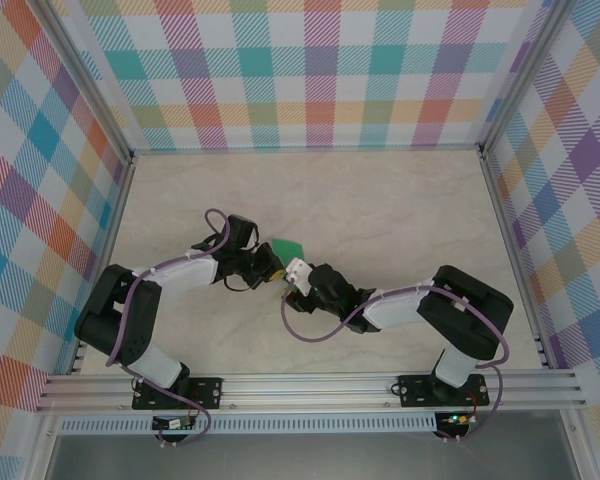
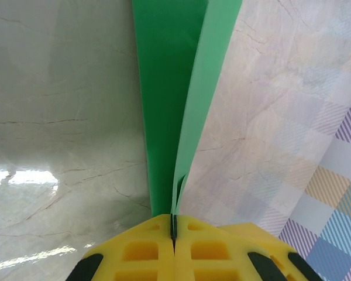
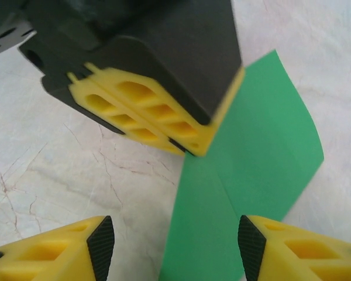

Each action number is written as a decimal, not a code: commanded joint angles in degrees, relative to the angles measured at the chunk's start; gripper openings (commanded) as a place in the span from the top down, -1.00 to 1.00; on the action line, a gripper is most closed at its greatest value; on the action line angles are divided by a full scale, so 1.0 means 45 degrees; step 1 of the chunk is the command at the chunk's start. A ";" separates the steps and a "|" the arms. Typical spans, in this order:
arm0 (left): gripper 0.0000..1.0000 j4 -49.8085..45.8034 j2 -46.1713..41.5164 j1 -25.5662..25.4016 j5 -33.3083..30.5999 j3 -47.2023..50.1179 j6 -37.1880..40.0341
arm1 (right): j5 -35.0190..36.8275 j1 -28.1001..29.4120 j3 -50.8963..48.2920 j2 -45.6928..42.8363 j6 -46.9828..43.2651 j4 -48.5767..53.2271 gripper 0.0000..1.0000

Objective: Fold a paper plane with a square sheet of paper (pick it up from the middle)
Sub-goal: Fold the wing for the fifth time at the center of the table.

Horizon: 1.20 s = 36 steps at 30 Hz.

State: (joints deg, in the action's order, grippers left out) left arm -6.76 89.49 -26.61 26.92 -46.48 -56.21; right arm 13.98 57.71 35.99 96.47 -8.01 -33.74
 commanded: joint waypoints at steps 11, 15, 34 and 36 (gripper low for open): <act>0.92 -0.0627 -0.0327 -0.0180 -0.0123 -0.0315 -0.0192 | 0.1581 0.0234 0.0687 0.1448 -0.1283 -0.1756 -0.02; 0.92 -0.0623 -0.0327 -0.0180 -0.0084 -0.0315 -0.0203 | 0.1522 0.0236 0.0865 0.1685 -0.1440 -0.1743 0.17; 0.84 -0.1039 -0.0492 -0.0180 -0.0082 -0.0622 -0.0296 | 0.2332 0.0221 0.1153 0.2286 -0.1950 -0.1837 0.57; 0.79 -0.1374 -0.0541 -0.0141 -0.0247 -0.0839 -0.0147 | 0.2436 0.0222 0.1131 0.2275 -0.1914 -0.1878 0.68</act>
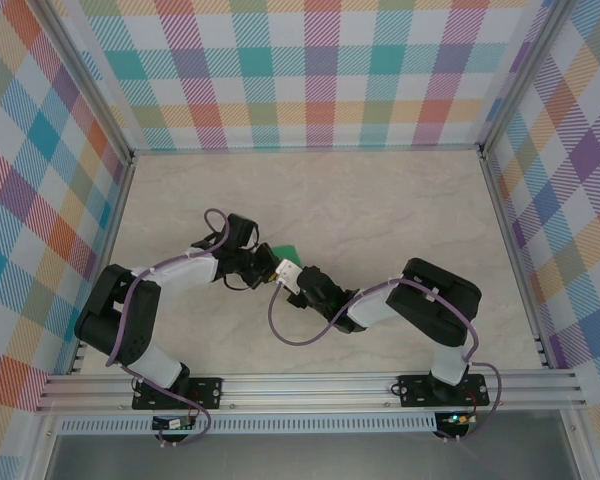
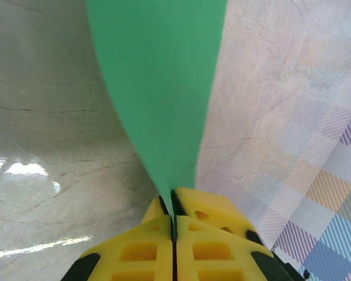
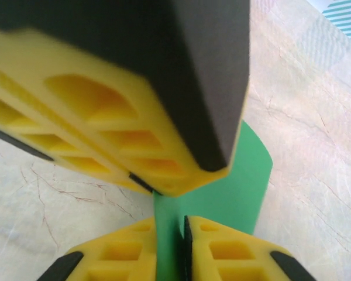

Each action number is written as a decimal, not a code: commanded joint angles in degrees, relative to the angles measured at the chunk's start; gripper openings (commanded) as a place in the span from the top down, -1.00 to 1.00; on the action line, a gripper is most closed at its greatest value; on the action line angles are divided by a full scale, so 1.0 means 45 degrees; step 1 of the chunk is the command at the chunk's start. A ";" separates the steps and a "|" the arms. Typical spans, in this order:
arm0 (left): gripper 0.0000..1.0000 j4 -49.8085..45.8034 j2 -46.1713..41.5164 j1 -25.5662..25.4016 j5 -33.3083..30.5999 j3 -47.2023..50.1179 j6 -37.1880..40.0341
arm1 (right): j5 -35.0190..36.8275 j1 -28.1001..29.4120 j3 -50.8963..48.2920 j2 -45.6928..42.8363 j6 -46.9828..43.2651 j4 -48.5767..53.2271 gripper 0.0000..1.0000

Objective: Fold a paper plane with a square sheet of paper (pick it up from the middle)
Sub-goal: Fold the wing for the fifth time at the center of the table.

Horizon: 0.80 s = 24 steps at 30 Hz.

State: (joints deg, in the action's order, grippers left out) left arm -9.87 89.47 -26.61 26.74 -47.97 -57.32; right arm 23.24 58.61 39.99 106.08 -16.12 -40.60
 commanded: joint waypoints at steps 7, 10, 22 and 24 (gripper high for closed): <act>0.28 -0.2263 -0.1033 0.0763 -0.0845 -0.1136 0.0861 | -0.0204 -0.0215 -0.0047 -0.0408 0.0831 -0.0107 0.82; 0.08 -0.2908 -0.1496 0.1380 -0.1182 -0.1239 0.1311 | -0.1265 -0.0585 -0.0233 -0.0882 0.1835 0.0291 0.83; -0.02 -0.0125 -0.3251 0.1813 -0.0378 0.1421 0.1220 | -0.5232 -0.1637 0.0060 -0.1434 0.5719 0.2186 0.80; 0.06 0.0556 -0.3289 0.1739 0.0008 0.1991 0.1089 | -0.5613 -0.1669 0.0116 -0.1300 0.6143 0.2256 0.80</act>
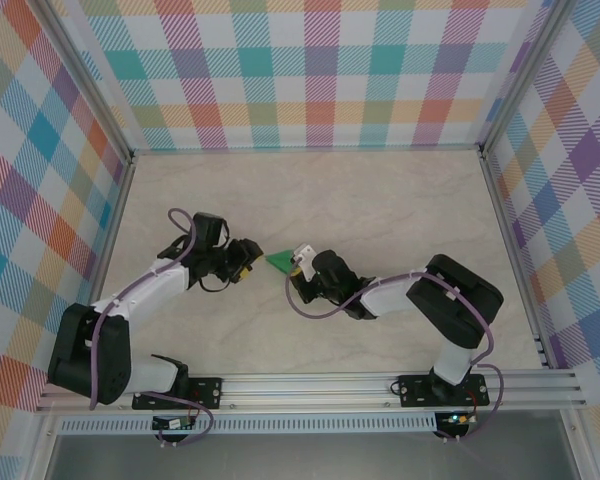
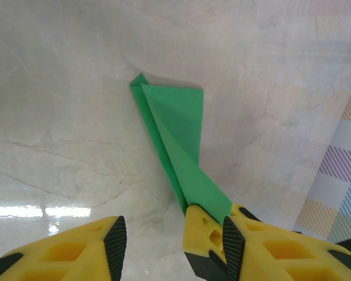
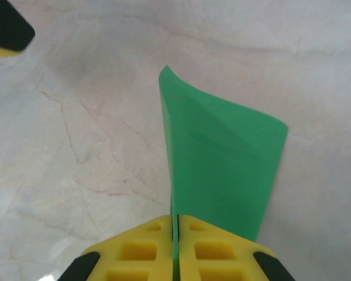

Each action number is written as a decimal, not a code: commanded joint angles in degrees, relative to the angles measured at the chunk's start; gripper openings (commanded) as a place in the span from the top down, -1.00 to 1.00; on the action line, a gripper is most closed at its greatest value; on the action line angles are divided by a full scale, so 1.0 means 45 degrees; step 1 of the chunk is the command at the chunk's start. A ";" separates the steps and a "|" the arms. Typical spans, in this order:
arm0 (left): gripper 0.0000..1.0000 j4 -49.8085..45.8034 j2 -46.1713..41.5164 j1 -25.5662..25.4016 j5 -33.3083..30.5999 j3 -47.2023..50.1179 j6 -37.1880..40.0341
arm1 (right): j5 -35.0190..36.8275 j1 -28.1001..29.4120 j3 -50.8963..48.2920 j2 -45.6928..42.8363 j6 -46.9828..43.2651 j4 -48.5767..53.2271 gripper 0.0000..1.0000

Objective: Fold a paper plane with a square sheet of paper (pick it up from the middle)
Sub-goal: Fold the wing for the fifth time at the center of the table.

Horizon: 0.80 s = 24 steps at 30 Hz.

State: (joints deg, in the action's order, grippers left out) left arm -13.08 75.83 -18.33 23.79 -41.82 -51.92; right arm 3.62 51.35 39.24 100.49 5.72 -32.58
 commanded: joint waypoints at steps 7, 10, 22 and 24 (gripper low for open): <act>0.26 0.2611 0.0015 -0.0506 0.1017 0.1611 -0.0295 | -0.1995 -0.0272 0.0376 0.0282 0.2882 0.0425 0.78; 0.31 0.3138 0.0278 -0.0738 0.1079 0.1745 -0.0346 | -0.2357 -0.0402 0.0470 0.0442 0.3644 0.0511 0.78; 0.43 0.4242 0.1658 -0.1380 0.1099 0.1670 -0.0357 | -0.3062 -0.0859 0.0669 0.0735 0.5045 0.1329 0.64; 0.44 0.4361 0.1841 -0.1444 0.1100 0.1592 -0.0338 | -0.3166 -0.0956 0.0687 0.0774 0.5207 0.1362 0.70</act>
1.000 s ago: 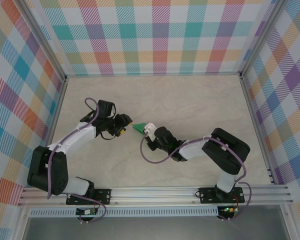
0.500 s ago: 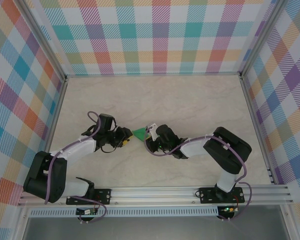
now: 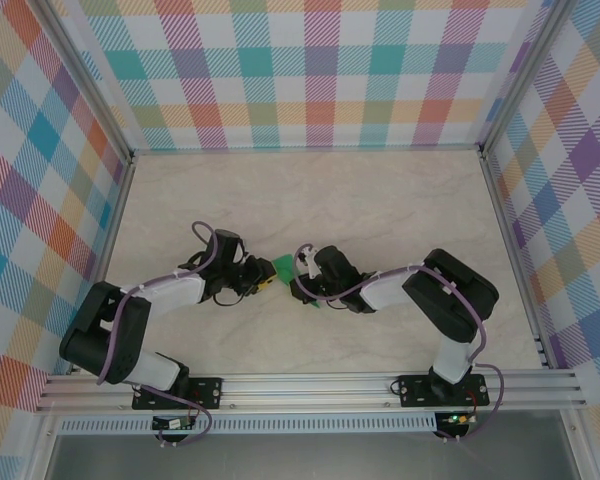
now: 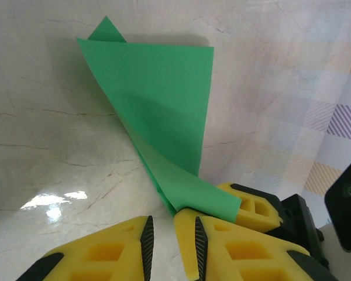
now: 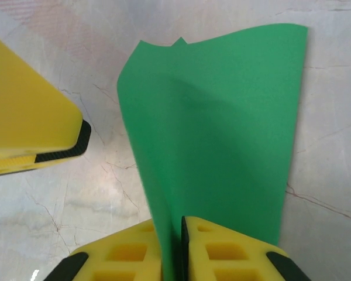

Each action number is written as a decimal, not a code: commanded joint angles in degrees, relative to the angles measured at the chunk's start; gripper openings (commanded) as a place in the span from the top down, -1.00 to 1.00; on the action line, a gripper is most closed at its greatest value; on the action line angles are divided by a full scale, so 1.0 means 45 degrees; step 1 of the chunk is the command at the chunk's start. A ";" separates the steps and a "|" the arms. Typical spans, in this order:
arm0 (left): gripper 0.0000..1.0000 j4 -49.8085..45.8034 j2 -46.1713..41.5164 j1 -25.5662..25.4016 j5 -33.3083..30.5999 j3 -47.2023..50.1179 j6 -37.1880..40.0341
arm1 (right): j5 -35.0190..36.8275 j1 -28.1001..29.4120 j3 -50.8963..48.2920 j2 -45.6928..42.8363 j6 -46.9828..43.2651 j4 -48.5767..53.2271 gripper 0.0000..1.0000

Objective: Fold a paper plane with a square sheet of paper (pick it up from the middle)
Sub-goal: Fold the wing for the fifth time at the center of the table.

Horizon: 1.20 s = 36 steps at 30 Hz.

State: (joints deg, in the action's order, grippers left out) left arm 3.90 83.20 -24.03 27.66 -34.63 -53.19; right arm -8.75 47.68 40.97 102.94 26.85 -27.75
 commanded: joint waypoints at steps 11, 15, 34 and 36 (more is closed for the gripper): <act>0.50 0.1112 0.1214 -0.0571 0.0372 -0.0416 0.0005 | -0.1202 -0.0493 0.0225 0.0182 0.1047 0.0376 0.61; 0.52 0.1259 0.1413 -0.0675 0.0401 -0.0638 0.0071 | -0.1508 -0.0604 0.0212 0.0319 0.1421 0.0374 0.70; 0.64 0.1984 0.2136 -0.0986 0.0357 -0.0897 0.0665 | -0.3641 -0.1463 0.0663 0.0783 0.3995 0.0815 0.82; 0.65 0.2032 0.2151 -0.1015 0.0343 -0.0860 0.0791 | -0.3937 -0.1582 0.0718 0.0889 0.4192 0.0761 0.82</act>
State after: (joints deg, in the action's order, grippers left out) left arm 11.16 92.23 -27.86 28.49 -37.78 -51.35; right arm -23.33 41.36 42.87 105.62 43.16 -25.08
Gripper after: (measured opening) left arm 0.178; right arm 0.092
